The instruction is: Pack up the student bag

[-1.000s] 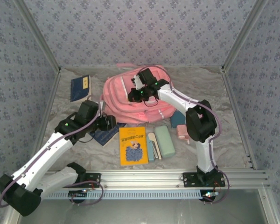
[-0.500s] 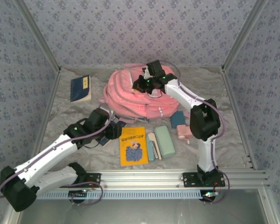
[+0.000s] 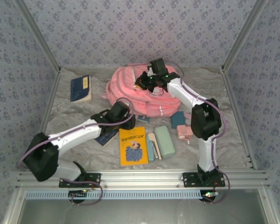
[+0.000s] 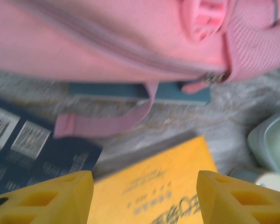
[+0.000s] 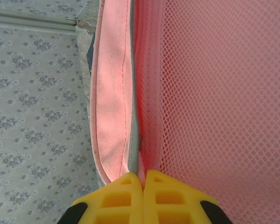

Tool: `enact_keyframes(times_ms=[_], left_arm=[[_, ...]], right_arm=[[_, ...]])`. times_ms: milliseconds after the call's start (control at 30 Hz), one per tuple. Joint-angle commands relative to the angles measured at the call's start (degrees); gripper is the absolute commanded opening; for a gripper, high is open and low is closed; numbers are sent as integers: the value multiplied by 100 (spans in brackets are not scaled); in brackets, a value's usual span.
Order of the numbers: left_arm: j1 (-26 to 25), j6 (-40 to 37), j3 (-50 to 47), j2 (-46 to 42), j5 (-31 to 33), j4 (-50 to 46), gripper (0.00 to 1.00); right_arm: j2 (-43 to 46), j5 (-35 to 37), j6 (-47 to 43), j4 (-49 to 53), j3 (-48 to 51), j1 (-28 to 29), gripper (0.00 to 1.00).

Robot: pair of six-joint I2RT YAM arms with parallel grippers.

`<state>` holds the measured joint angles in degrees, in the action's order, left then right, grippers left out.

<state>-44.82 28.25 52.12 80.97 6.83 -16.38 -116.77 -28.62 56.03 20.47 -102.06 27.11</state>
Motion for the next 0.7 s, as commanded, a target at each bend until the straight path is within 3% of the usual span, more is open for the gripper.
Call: enact_keyframes(times_ms=[0,300,667], left_arm=[[-92,-309,204,184,-262,678,60],[-148,-584,247,979,-1197,1629,46],[-150,-1053,1334,2304,-897,1173,45]], right_arm=[[418,-161,423,-384,-229,-149,0],[435,-273,627,-444,-289,-230,0],[424,-393,782,-546,-299,-255,0]])
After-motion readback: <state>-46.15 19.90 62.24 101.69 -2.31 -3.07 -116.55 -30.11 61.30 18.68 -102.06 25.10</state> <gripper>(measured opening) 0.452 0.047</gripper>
